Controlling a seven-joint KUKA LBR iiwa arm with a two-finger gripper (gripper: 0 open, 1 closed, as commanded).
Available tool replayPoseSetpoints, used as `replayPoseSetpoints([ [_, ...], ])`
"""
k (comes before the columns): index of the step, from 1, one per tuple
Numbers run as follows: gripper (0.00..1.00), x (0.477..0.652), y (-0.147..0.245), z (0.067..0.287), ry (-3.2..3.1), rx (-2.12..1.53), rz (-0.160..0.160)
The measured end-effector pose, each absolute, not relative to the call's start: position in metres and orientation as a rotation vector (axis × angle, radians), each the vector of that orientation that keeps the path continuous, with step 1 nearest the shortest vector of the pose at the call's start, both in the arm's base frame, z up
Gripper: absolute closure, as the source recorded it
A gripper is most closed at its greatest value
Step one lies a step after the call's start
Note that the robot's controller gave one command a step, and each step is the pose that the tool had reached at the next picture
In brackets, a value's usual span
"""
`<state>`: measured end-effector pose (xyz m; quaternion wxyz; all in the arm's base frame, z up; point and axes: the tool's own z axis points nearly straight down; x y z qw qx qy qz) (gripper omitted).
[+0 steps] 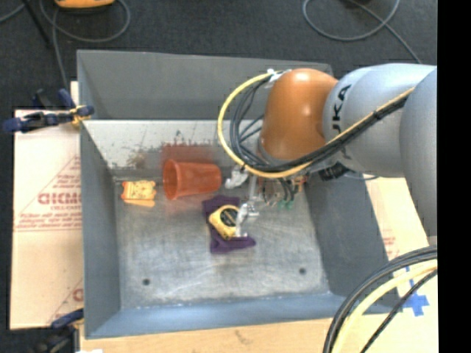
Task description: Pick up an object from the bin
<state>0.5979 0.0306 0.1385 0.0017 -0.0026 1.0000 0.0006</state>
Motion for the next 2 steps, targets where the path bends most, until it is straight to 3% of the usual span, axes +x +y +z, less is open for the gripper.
replayPoseSetpoints([
  [1,0.00,0.583,0.053,0.126,3.139,0.056,0.000],
  [2,1.00,0.611,0.041,0.084,3.126,-0.013,0.016],
])
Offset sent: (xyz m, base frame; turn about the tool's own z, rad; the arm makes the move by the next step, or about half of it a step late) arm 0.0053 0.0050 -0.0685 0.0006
